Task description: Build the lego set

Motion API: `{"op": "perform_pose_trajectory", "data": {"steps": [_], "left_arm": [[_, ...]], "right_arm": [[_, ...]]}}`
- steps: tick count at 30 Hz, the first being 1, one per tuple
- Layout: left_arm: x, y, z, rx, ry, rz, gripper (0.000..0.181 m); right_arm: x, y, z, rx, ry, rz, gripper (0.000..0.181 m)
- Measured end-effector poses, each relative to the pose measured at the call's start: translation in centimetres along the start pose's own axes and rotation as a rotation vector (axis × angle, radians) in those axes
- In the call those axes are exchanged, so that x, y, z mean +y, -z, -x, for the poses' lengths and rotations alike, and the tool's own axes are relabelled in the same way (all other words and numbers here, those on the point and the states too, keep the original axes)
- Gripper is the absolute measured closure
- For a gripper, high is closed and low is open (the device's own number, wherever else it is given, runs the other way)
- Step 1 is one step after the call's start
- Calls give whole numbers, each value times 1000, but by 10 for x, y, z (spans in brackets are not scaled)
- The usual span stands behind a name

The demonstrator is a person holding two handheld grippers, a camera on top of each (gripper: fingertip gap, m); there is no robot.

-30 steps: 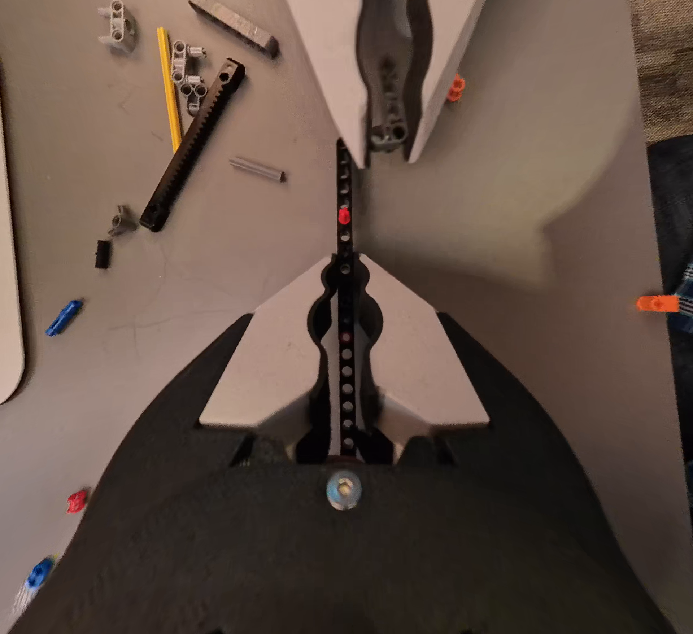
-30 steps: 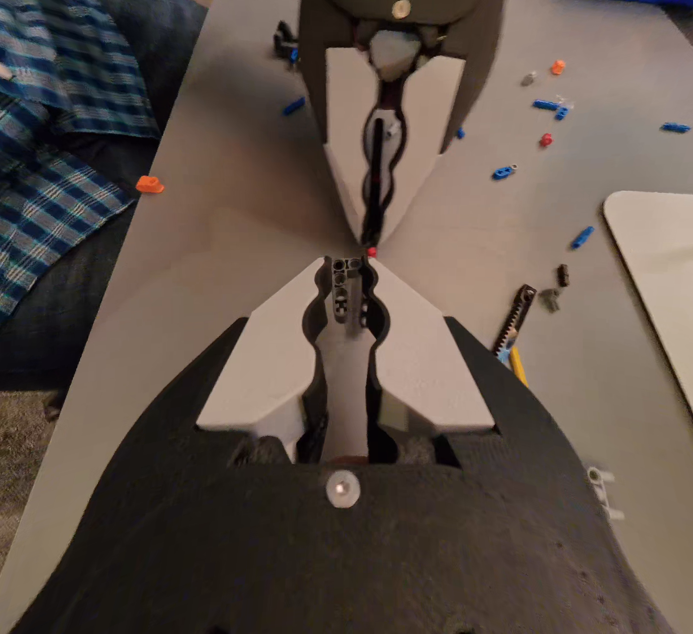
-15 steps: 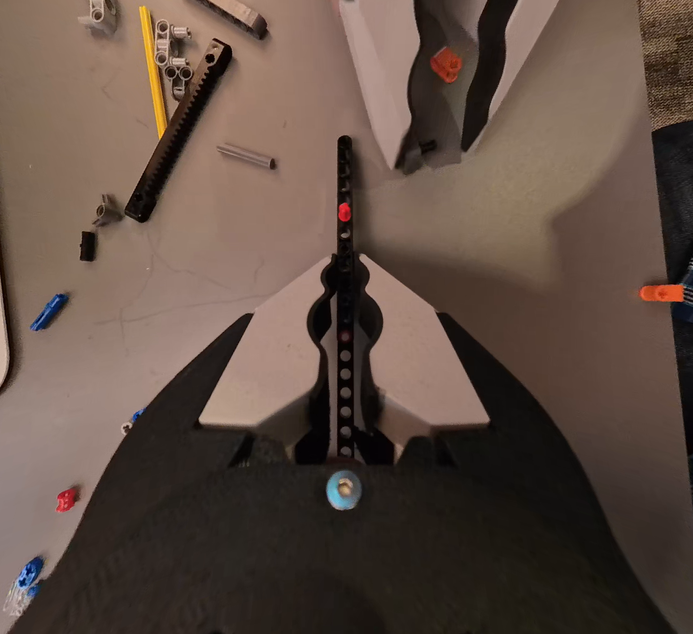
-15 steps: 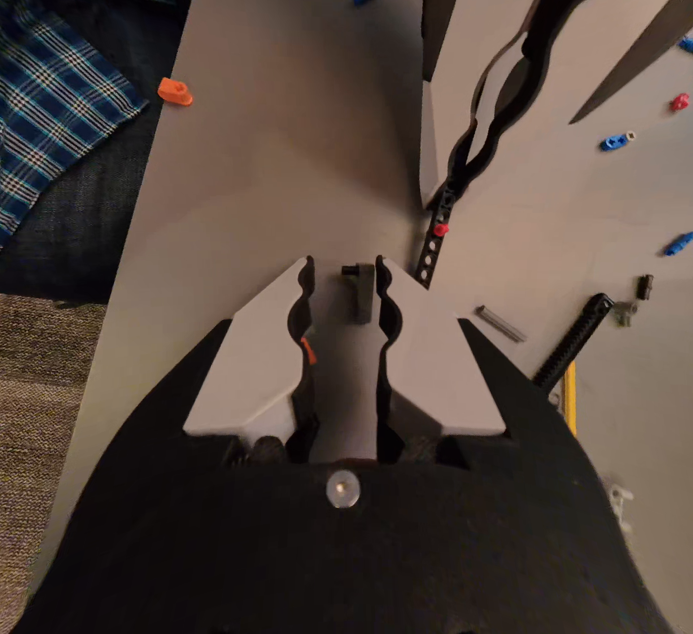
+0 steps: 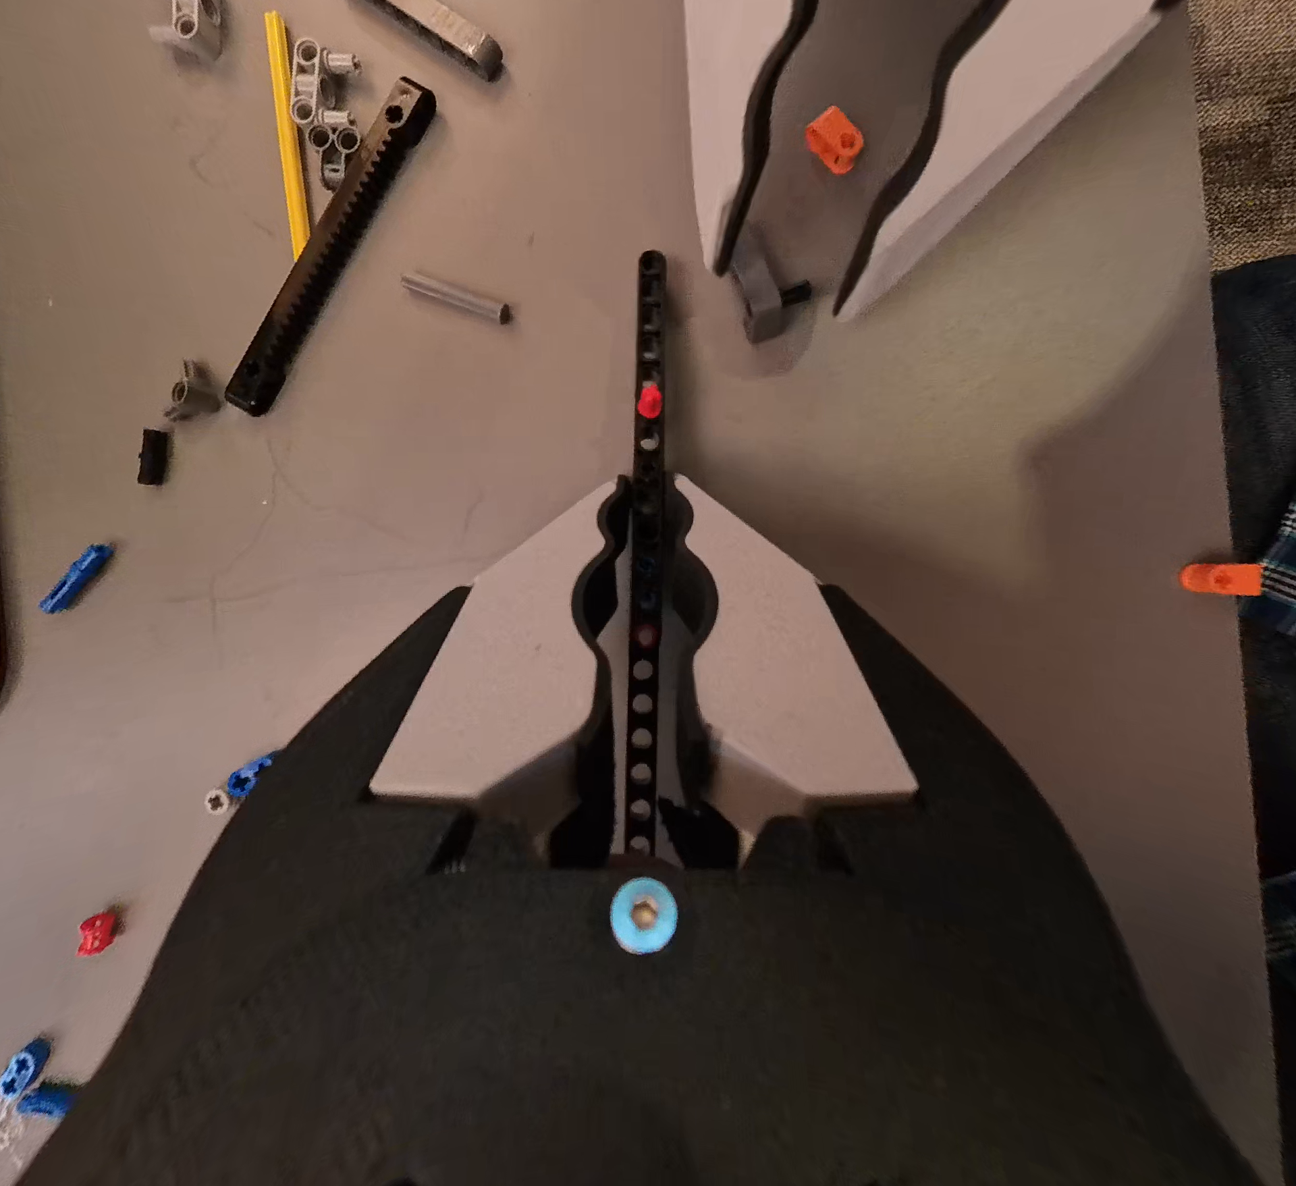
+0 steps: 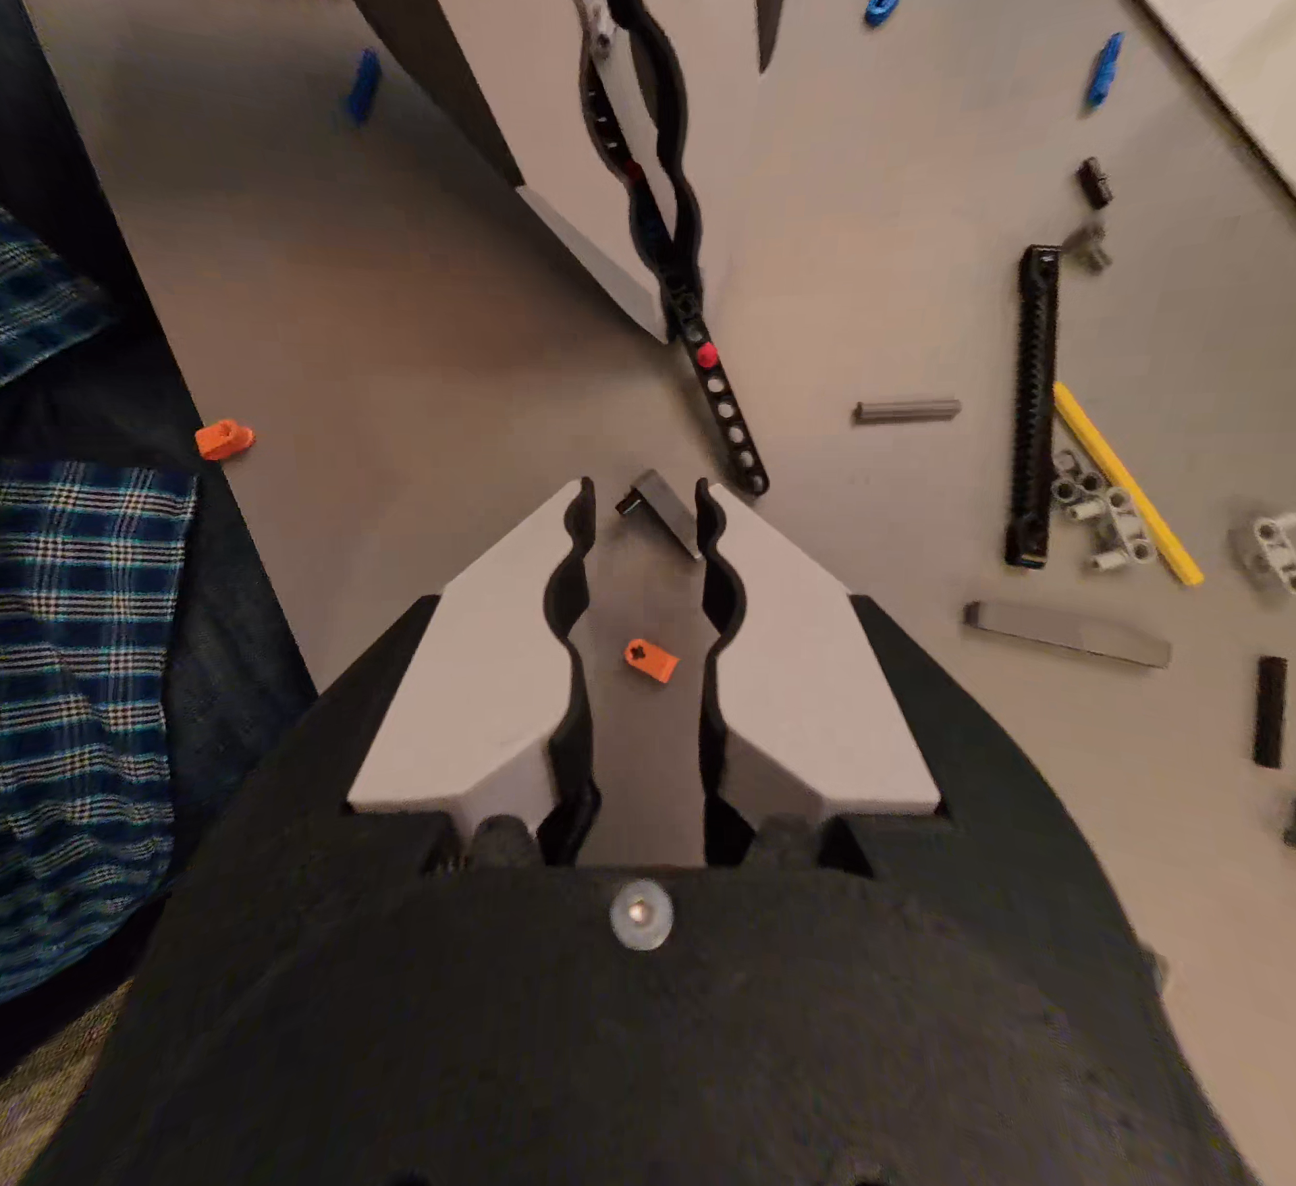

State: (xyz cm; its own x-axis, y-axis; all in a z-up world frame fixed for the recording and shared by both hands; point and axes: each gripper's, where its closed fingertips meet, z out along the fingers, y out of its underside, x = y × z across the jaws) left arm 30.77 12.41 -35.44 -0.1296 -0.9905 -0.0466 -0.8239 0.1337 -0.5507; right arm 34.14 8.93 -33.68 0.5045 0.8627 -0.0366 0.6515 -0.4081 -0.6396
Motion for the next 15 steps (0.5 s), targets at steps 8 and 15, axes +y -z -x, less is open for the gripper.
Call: {"op": "perform_pose_trajectory", "data": {"steps": [8,15], "left_arm": [[0,0,0,25,21,-3,165],[-1,0,-1,14,30,-19,151]], "right_arm": [[10,-11,-3,22,64,77,163],[-5,2,2,10,143,-61,165]]}}
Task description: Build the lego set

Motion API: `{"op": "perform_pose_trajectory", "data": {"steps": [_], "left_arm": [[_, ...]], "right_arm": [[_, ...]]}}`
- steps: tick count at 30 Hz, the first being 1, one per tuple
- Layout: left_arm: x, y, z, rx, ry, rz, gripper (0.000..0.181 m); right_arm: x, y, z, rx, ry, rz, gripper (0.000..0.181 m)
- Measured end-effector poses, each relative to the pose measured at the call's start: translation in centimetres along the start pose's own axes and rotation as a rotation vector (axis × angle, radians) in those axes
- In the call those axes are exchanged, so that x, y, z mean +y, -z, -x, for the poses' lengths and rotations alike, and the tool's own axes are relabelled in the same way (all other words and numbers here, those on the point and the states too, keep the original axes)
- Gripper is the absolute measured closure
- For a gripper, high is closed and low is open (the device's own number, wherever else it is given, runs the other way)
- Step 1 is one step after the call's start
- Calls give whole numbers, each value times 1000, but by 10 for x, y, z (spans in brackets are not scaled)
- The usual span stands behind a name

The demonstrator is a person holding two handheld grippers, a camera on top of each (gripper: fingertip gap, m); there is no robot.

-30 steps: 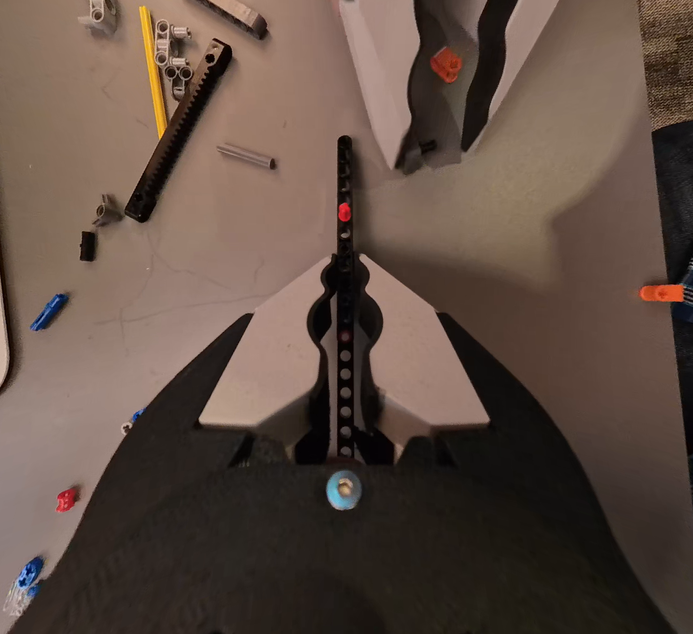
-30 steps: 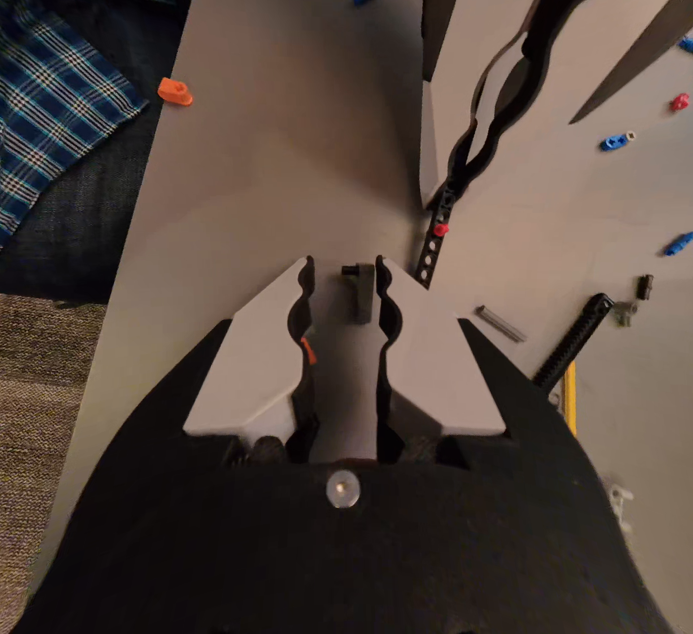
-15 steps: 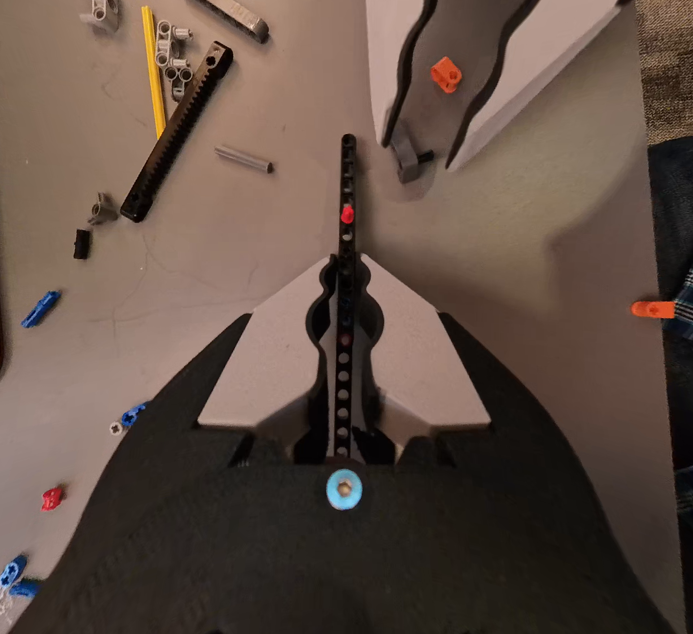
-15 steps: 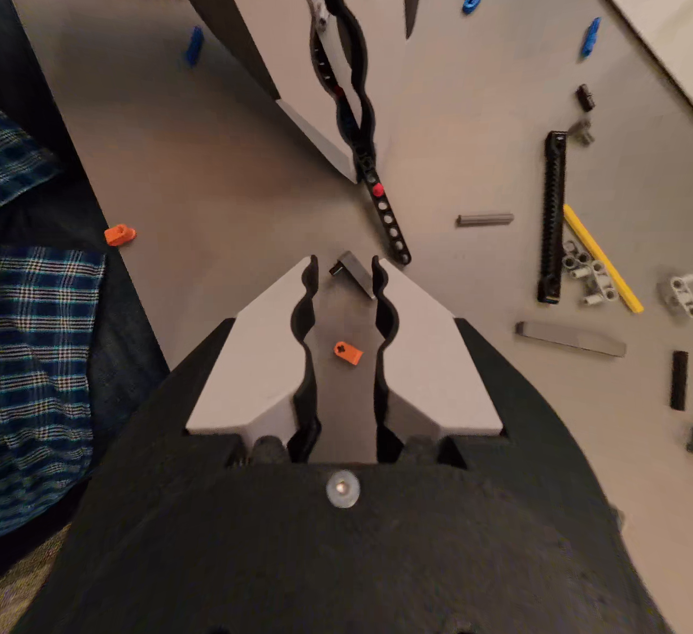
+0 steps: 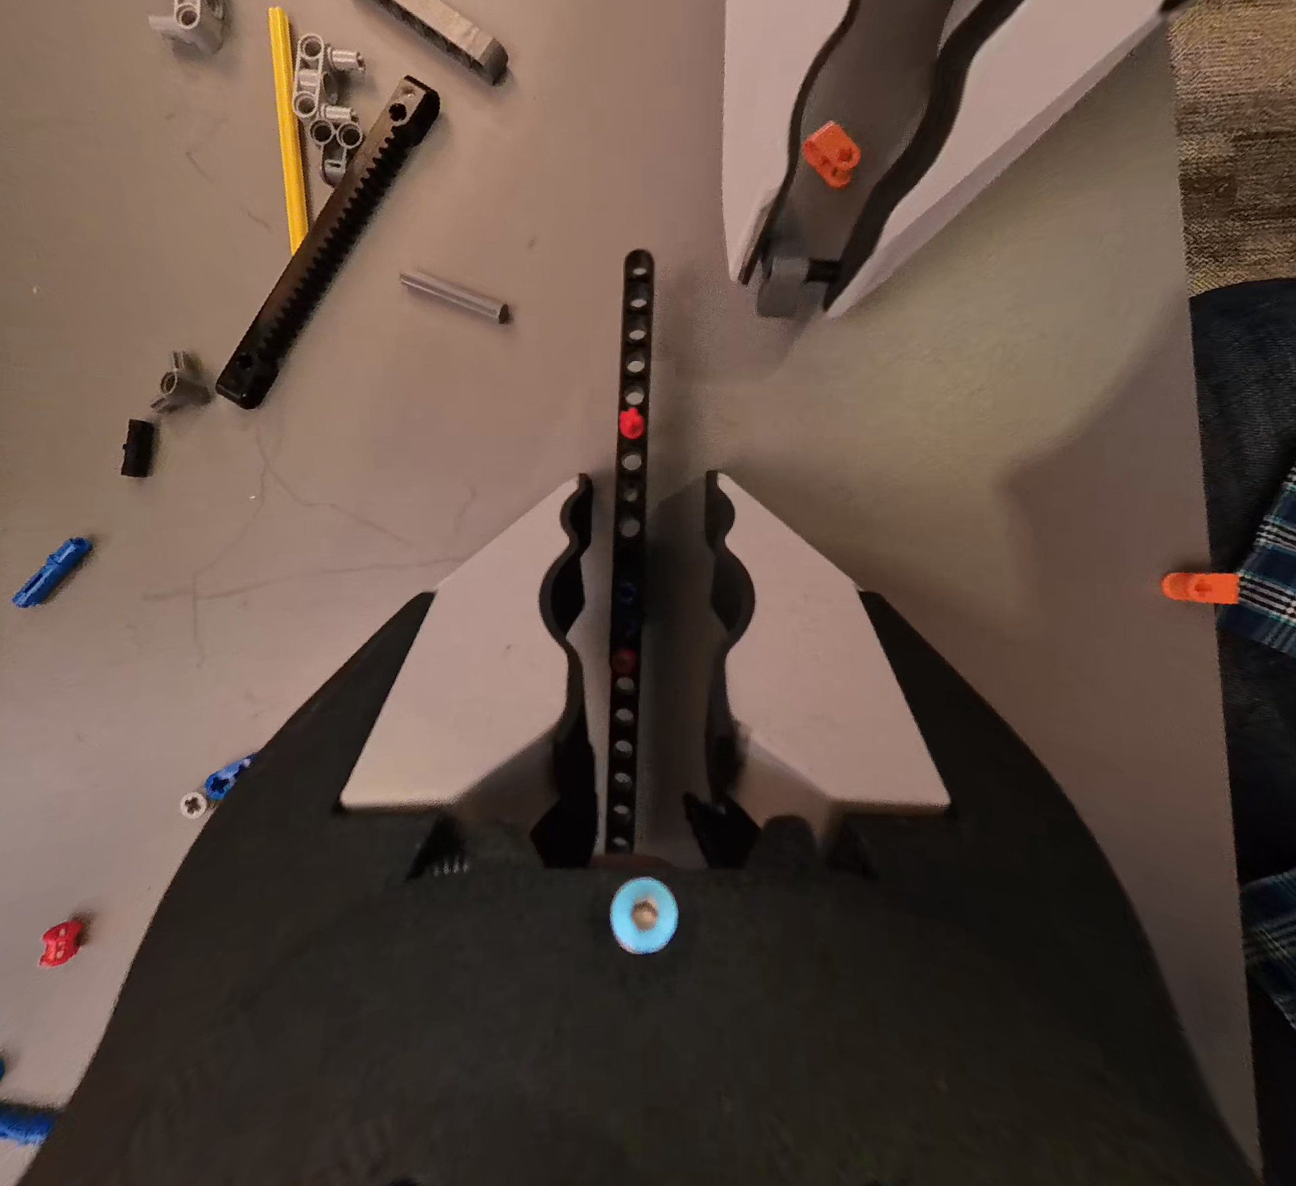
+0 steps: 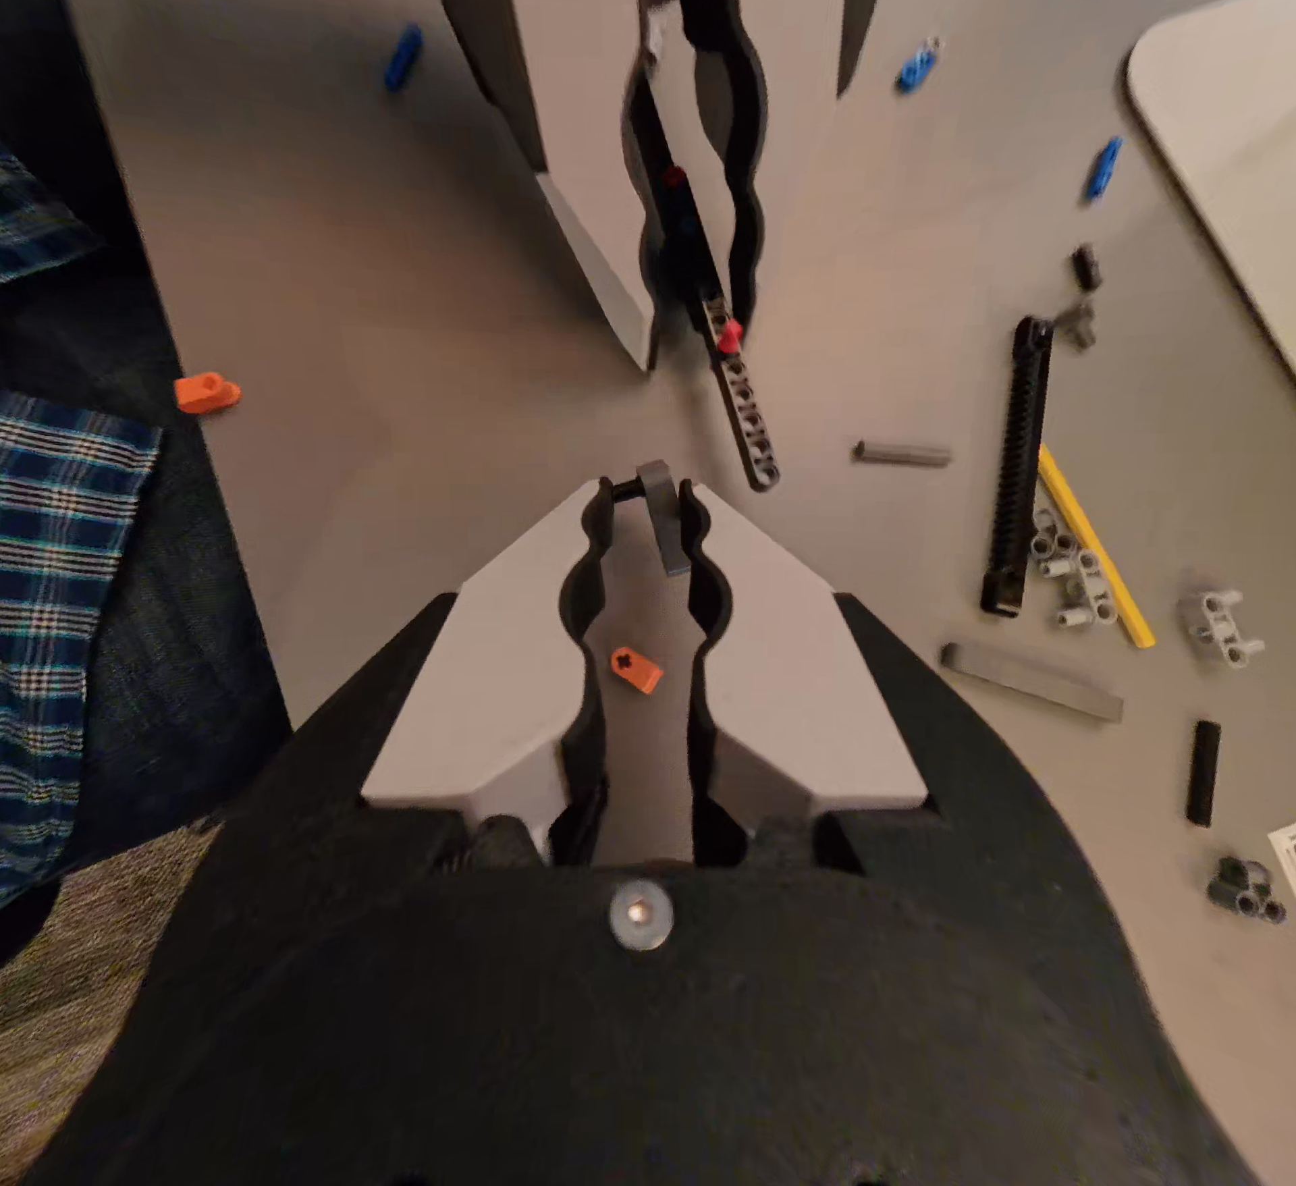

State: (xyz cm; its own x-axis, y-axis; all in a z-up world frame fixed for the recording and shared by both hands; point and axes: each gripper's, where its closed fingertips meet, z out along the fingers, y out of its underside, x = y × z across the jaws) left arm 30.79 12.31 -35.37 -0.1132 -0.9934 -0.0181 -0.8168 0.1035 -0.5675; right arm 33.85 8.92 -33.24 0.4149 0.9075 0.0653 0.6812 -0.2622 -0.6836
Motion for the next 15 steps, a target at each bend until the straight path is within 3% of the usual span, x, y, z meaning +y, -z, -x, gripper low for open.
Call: {"op": "perform_pose_trajectory", "data": {"steps": [6,10,15], "left_arm": [[-6,15,0,-44,44,-51,134],[-26,41,-2,-87,83,-183,136],[-53,60,-32,50,157,-356,143]], "right_arm": [[-17,16,3,49,123,-130,164],[-33,28,4,107,225,-213,165],[-54,40,11,141,353,-314,165]]}}
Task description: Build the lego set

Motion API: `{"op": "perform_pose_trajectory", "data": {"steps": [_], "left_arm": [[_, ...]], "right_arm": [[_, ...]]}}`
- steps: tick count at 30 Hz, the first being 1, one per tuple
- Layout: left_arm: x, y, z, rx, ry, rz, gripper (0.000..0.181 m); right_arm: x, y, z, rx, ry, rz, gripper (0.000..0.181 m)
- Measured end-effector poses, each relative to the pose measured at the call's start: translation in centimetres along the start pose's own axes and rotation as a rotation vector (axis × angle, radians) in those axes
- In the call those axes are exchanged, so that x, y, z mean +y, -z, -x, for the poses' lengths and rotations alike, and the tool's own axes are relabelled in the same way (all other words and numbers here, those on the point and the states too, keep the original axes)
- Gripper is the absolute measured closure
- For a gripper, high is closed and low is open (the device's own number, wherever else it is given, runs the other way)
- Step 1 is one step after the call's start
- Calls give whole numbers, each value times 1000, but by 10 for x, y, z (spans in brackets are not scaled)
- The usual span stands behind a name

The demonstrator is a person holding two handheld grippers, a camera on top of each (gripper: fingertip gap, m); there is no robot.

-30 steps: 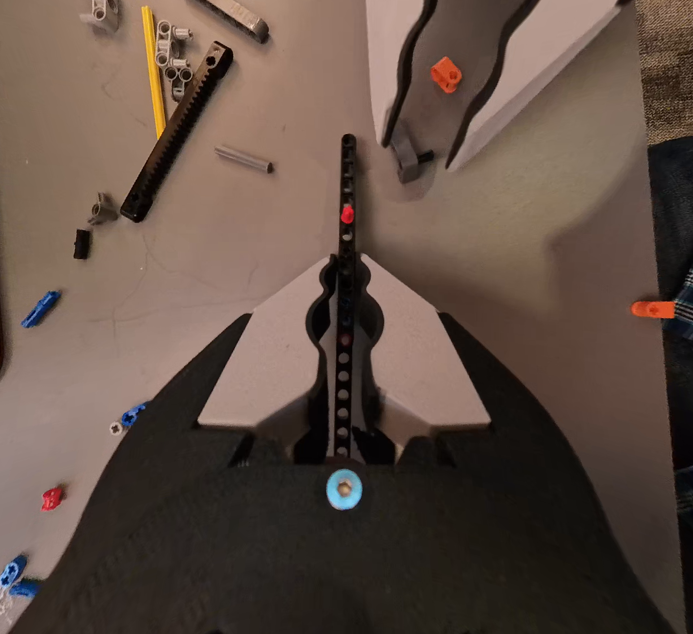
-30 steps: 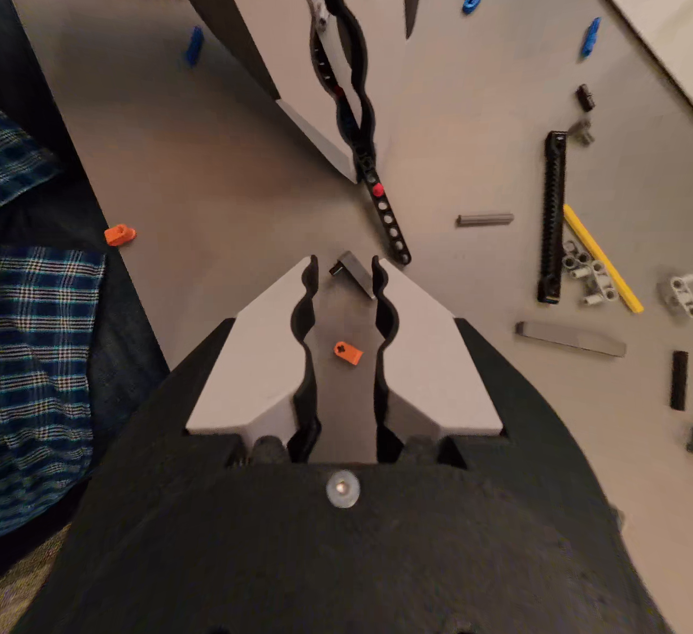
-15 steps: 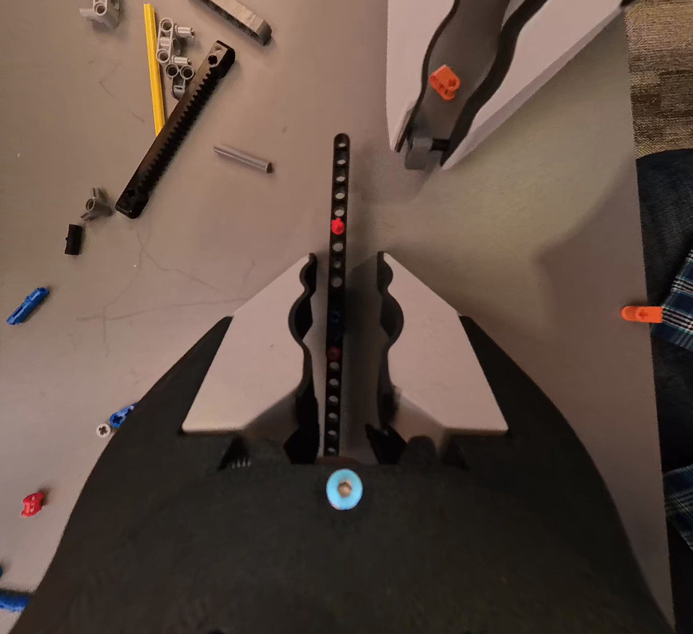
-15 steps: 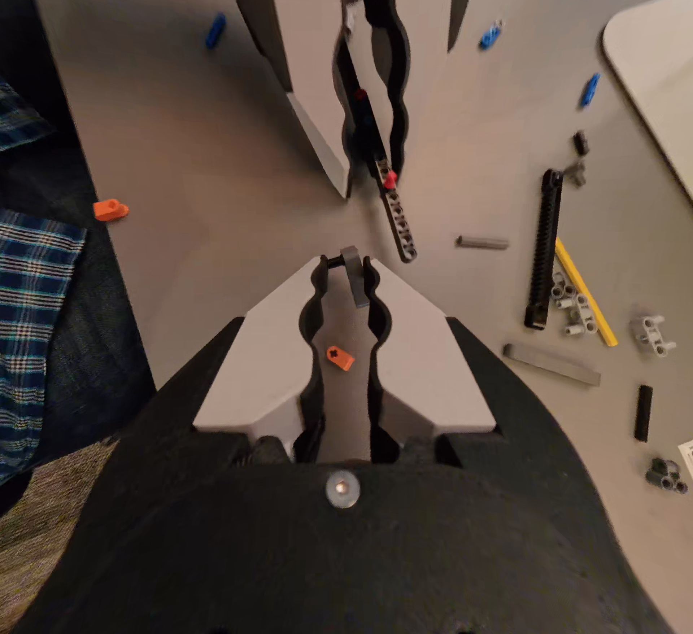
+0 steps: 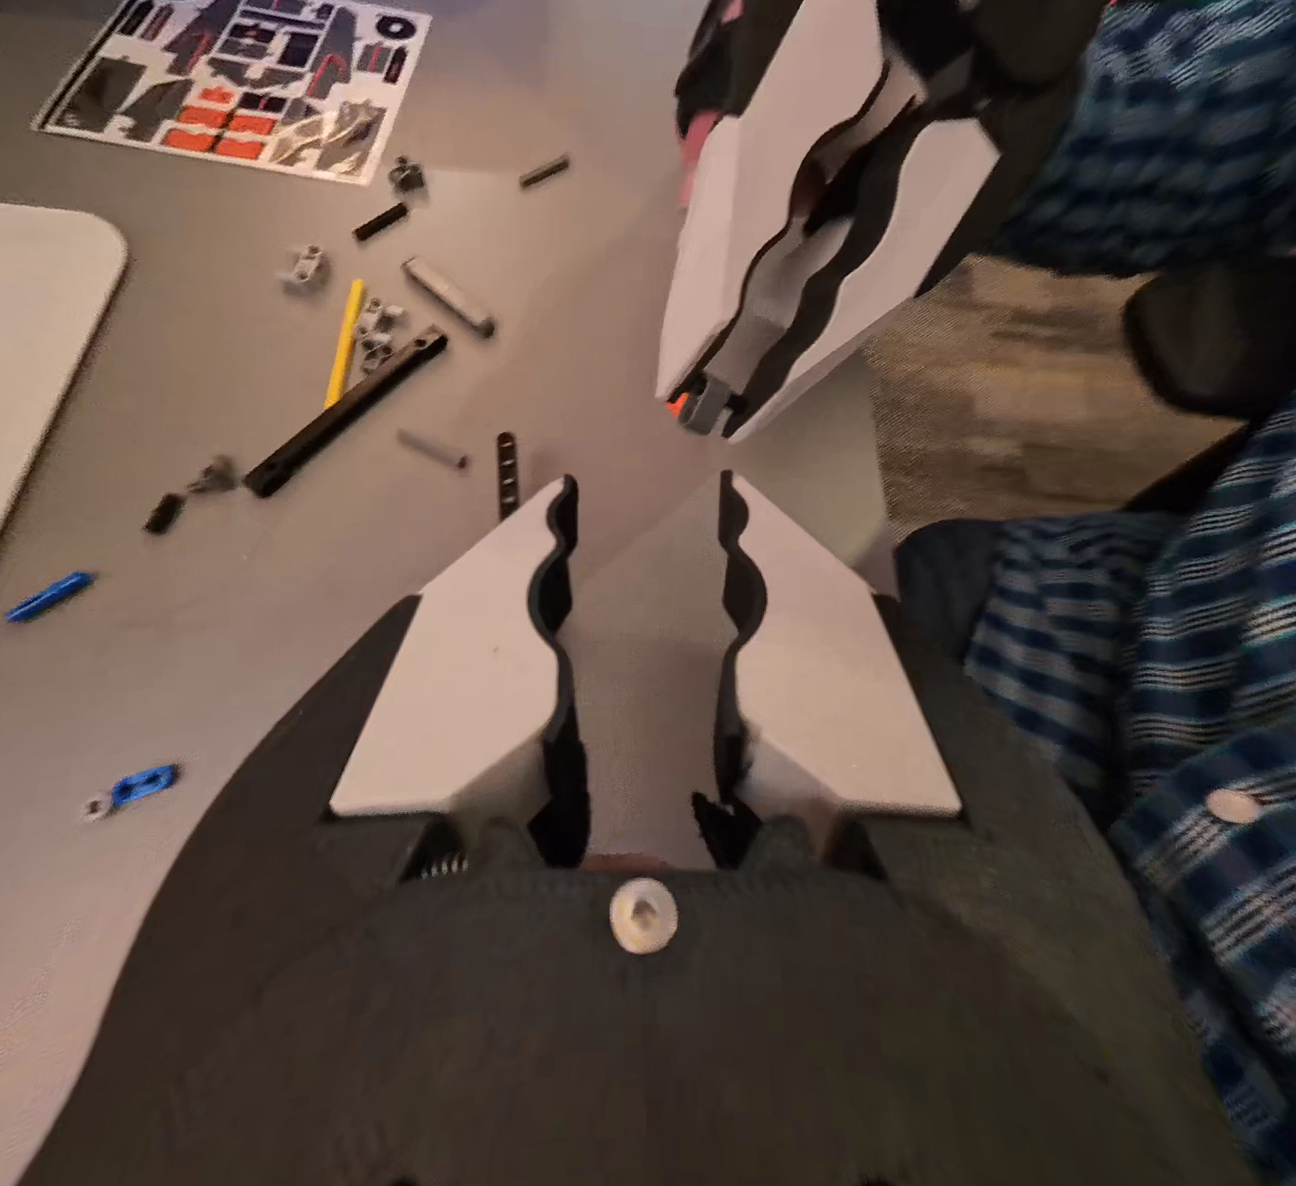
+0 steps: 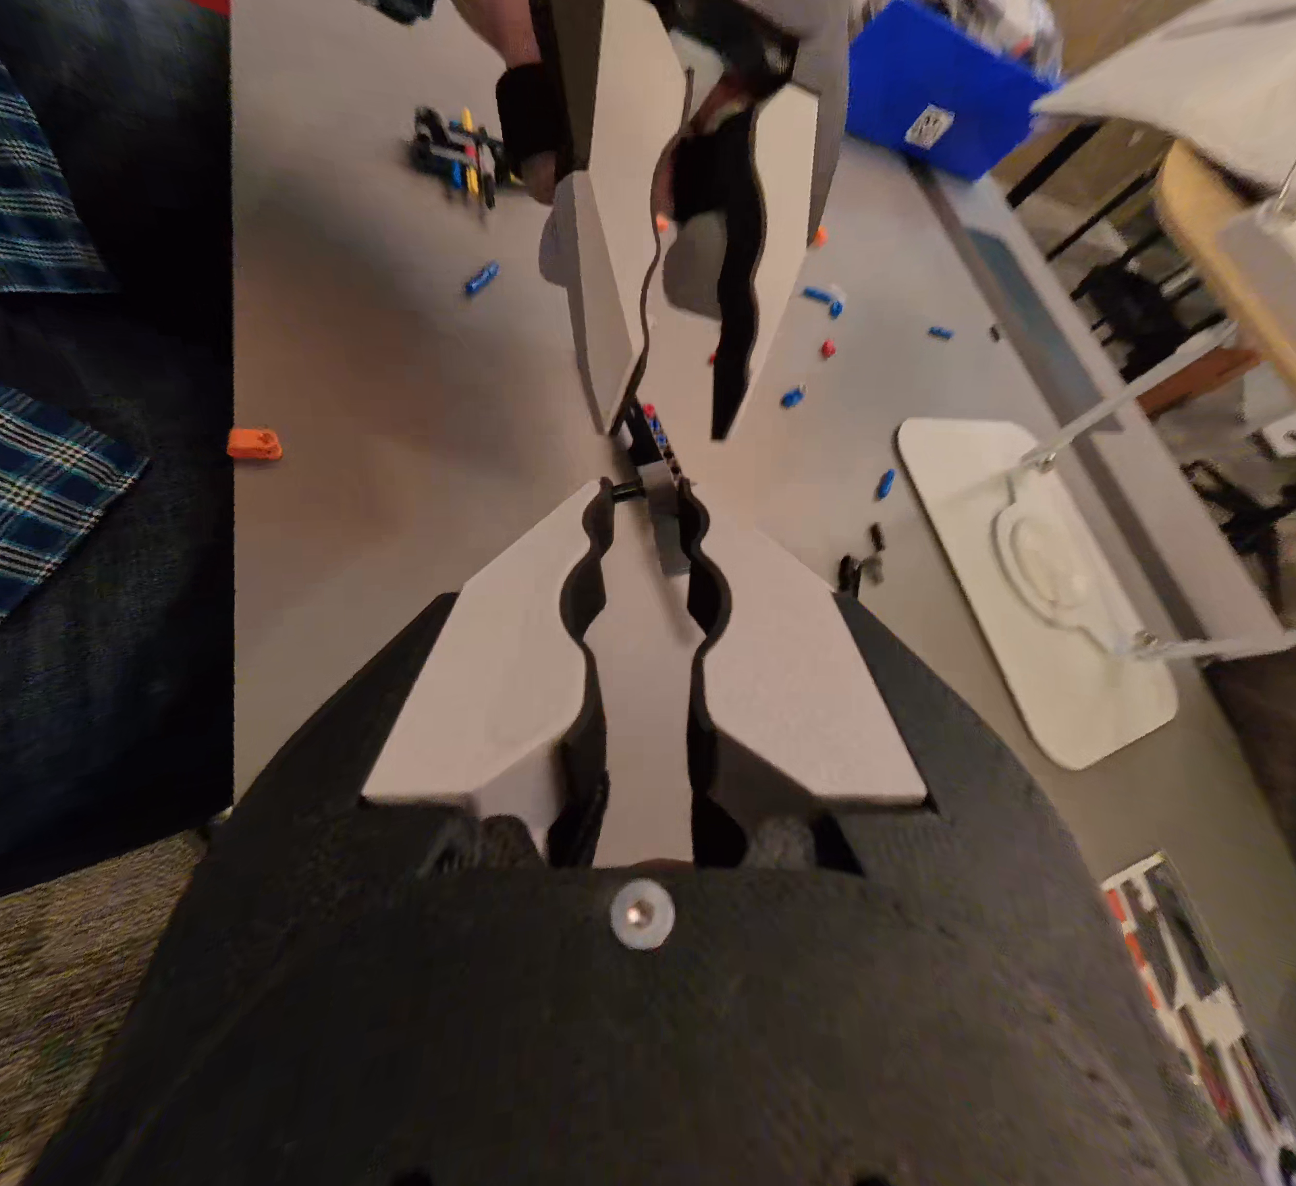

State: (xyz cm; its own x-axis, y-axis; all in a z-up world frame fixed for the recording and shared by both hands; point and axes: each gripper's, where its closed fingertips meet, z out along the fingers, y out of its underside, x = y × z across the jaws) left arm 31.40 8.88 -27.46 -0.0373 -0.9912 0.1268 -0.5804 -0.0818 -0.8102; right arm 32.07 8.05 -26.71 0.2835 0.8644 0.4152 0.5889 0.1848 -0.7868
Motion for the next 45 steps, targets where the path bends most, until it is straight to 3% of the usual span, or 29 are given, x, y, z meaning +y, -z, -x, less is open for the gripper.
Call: {"op": "perform_pose_trajectory", "data": {"steps": [11,19,31,45], "left_arm": [[-27,5,-32,214,174,-235,161],[-38,18,-38,311,283,-369,166],[-32,15,-35,232,286,-375,171],[-35,28,-13,102,393,-503,172]], "right_arm": [[-28,4,-6,78,203,-109,166],[-39,12,6,10,244,-181,166],[-37,6,7,22,239,-170,165],[-43,-10,-15,186,346,-72,165]]}}
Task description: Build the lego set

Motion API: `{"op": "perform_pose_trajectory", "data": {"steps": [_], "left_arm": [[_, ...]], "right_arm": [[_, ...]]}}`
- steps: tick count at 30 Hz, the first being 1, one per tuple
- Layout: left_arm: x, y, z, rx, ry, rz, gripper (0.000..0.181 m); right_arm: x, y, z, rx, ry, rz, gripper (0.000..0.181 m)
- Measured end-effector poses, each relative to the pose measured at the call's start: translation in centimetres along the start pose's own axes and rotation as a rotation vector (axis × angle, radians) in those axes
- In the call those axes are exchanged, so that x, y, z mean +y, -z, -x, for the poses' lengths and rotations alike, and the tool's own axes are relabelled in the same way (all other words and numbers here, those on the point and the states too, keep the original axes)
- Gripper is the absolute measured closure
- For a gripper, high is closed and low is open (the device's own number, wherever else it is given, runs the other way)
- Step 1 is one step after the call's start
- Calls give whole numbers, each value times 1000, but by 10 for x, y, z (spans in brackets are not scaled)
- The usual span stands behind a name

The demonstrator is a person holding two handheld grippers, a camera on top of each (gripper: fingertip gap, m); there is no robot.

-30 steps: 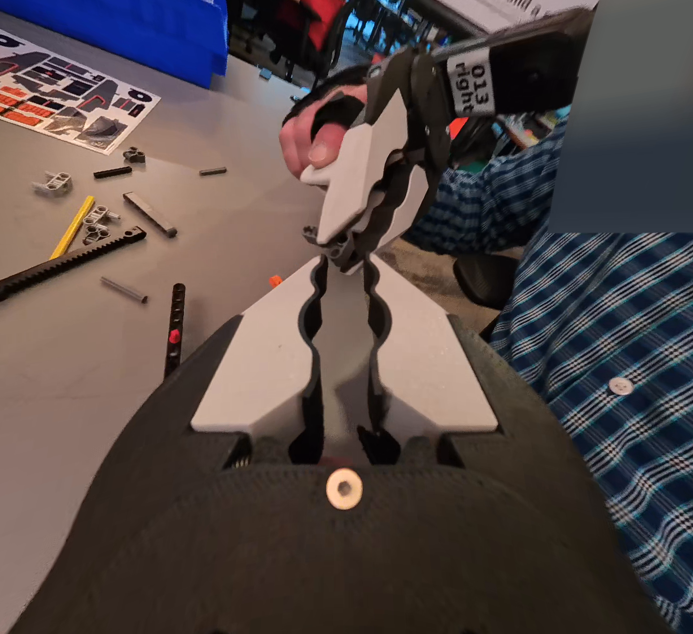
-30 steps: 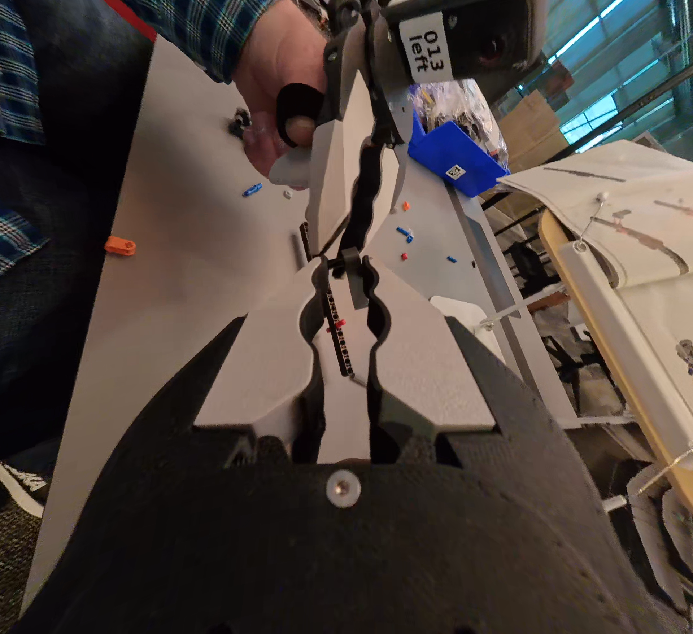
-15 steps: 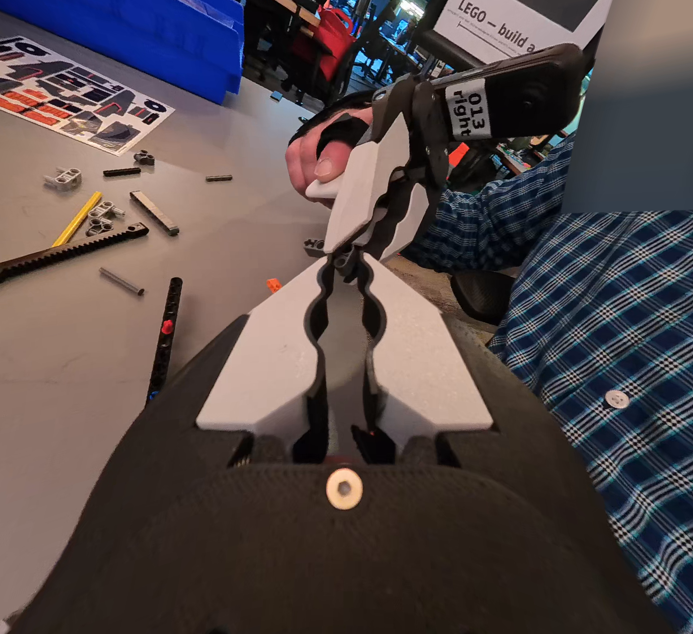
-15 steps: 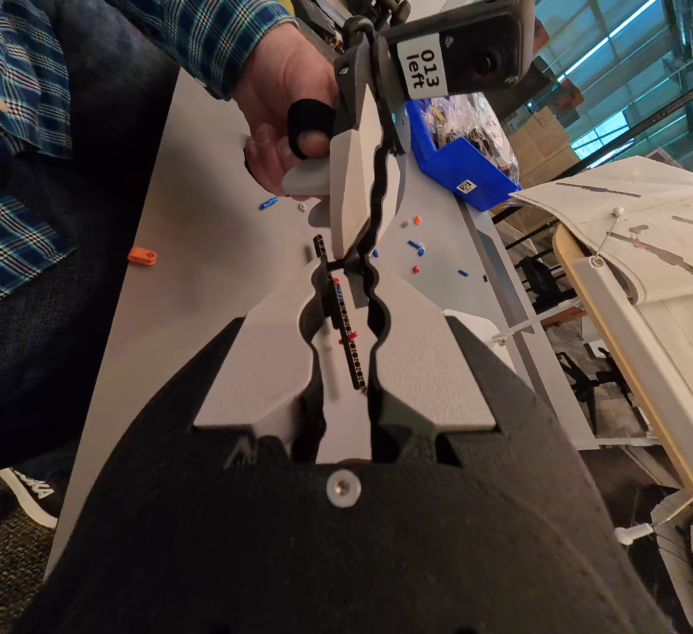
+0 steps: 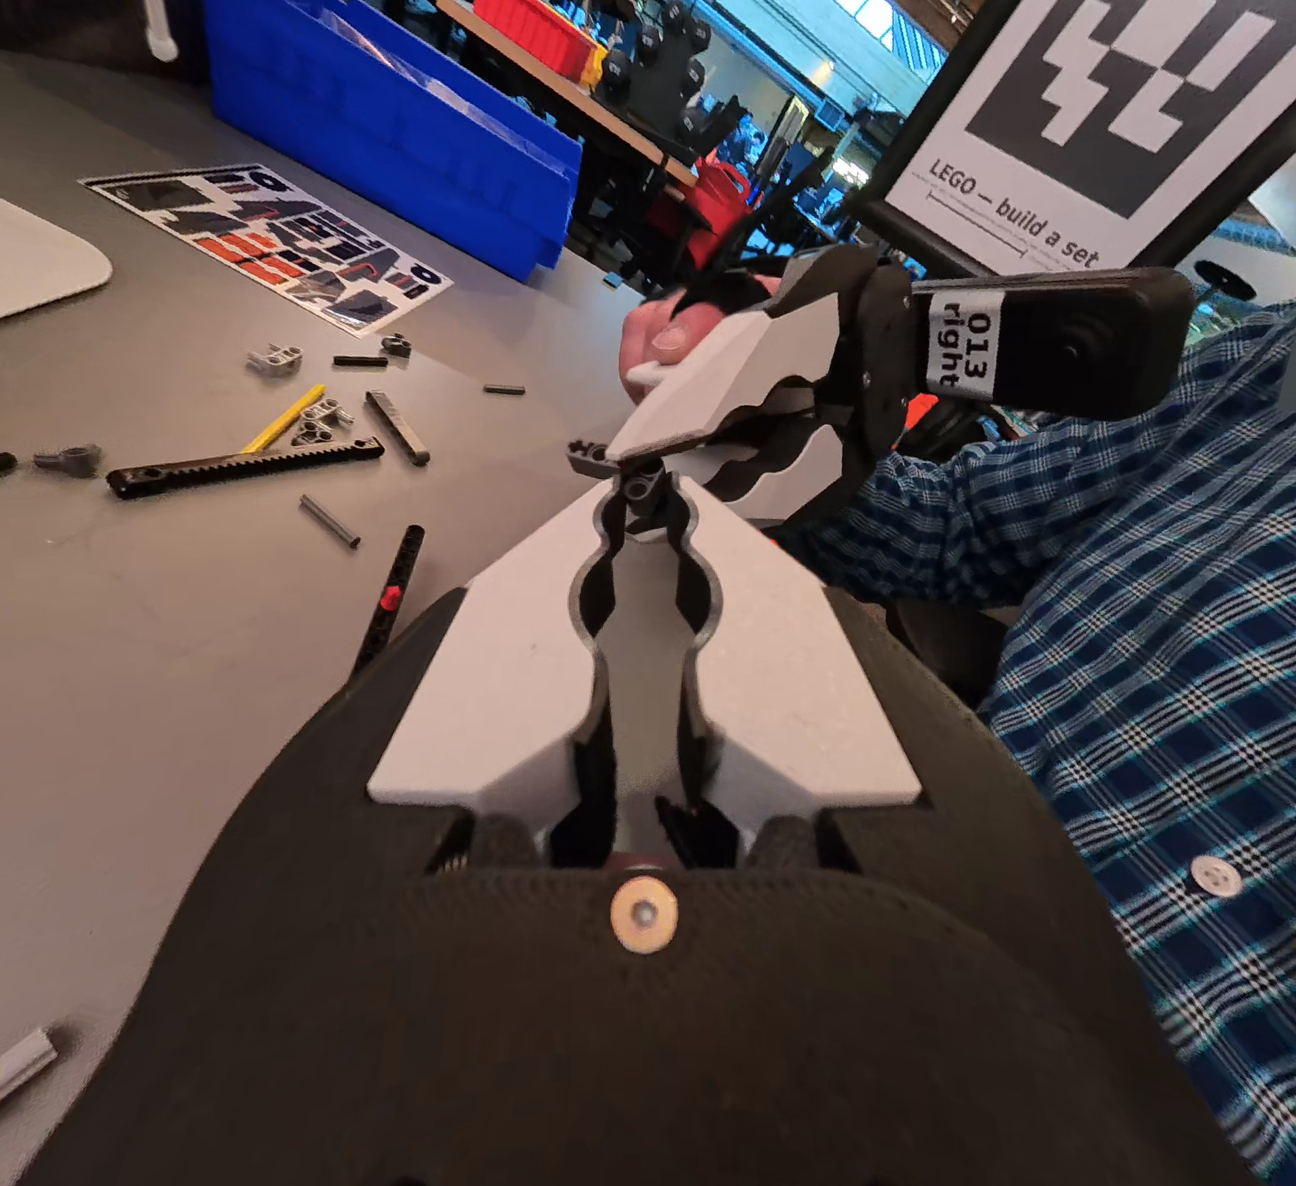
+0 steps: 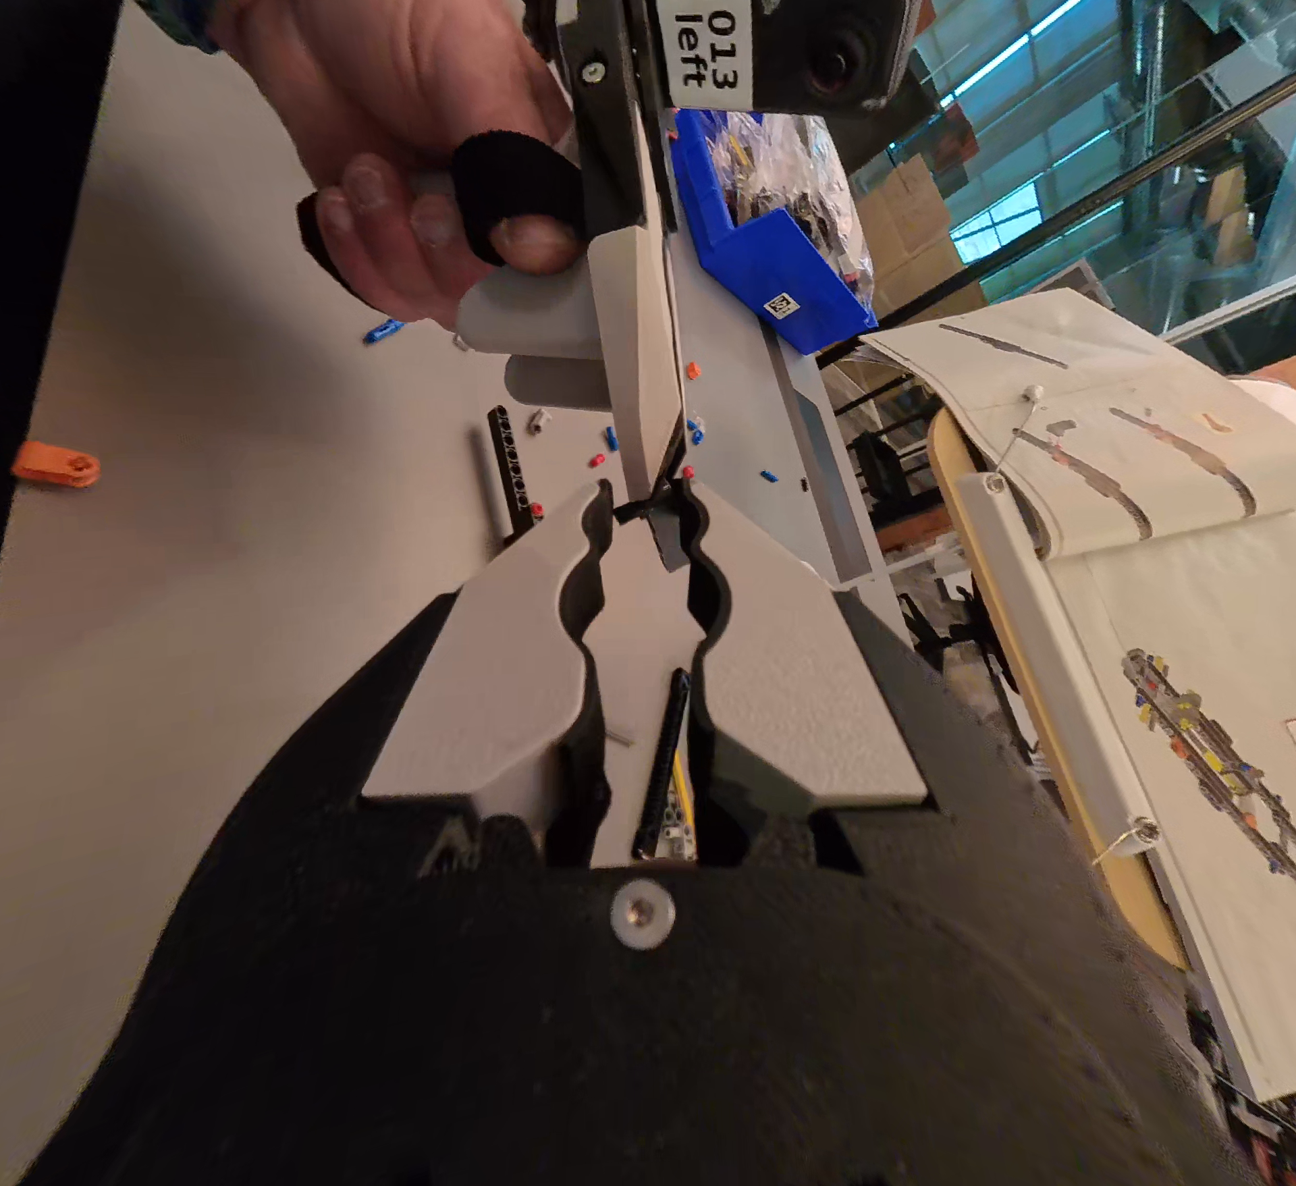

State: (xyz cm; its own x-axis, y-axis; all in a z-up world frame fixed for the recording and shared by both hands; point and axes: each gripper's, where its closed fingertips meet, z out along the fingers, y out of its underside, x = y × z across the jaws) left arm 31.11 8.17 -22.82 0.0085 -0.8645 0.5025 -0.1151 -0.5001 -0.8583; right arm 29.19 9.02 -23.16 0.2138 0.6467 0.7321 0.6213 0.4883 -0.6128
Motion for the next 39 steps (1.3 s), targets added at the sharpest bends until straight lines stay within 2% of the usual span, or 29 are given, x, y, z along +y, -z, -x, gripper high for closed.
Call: {"op": "perform_pose_trajectory", "data": {"steps": [12,20,26,31,37,39], "left_arm": [[-12,9,11,-72,-9,-78,173],[-17,12,15,-172,-157,-78,173],[-17,8,13,-211,-246,-50,174],[-12,7,17,-300,-436,67,174],[-6,0,15,-386,-768,265,174],[-6,-2,13,-387,-825,294,174]], "right_arm": [[1,-10,-15,66,8,37,163],[4,-7,-17,35,-152,22,155],[8,-3,-20,20,-248,0,157],[8,5,-28,-32,-370,-49,150],[13,4,-17,-277,-541,-70,137],[17,1,-11,-325,-538,-55,142]]}}
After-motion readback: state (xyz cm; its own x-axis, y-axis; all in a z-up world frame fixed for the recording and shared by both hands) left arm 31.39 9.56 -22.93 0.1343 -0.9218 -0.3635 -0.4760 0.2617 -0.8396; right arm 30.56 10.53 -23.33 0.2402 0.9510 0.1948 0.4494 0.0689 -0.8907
